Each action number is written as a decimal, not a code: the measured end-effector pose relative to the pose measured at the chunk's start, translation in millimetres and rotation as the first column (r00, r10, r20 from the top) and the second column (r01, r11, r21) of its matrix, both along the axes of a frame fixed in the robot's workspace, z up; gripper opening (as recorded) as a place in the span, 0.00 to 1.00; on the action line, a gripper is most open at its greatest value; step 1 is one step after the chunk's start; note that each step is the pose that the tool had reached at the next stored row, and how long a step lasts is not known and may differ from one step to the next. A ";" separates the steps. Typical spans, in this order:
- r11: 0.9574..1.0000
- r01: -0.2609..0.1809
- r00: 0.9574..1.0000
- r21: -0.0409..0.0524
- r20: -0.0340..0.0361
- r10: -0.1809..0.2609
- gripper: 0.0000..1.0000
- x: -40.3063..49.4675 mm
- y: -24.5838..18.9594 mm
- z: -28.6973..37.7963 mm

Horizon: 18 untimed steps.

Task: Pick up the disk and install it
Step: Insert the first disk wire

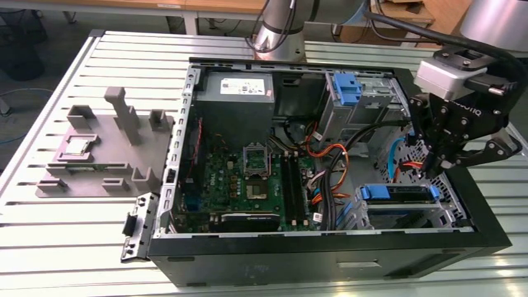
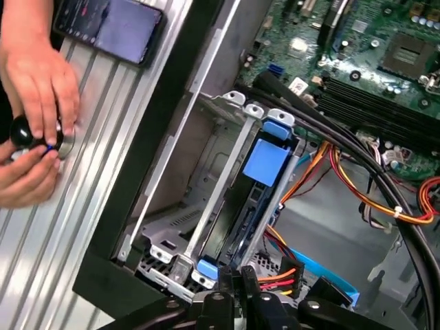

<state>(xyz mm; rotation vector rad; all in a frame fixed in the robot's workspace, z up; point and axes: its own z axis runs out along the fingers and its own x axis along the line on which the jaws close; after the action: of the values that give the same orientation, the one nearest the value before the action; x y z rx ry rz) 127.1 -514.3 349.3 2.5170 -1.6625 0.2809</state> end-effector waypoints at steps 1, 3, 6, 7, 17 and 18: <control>1.000 0.017 1.000 0.000 0.000 -0.017 0.17 0.0 0.0 -0.1; 0.999 0.051 0.999 0.000 0.000 -0.051 0.17 0.0 0.0 -0.3; 0.994 0.106 0.994 0.000 0.000 -0.106 0.17 0.0 0.1 -0.8; 0.992 0.124 0.992 0.000 0.000 -0.124 0.17 0.0 0.1 -1.0; 0.953 0.302 0.953 0.000 0.000 -0.302 0.17 0.0 0.1 -3.6; 0.948 0.319 0.948 0.000 0.000 -0.319 0.17 0.0 0.0 -3.9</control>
<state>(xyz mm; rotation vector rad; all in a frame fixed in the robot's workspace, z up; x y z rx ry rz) 127.1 -514.3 345.4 2.1961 -2.0298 0.2478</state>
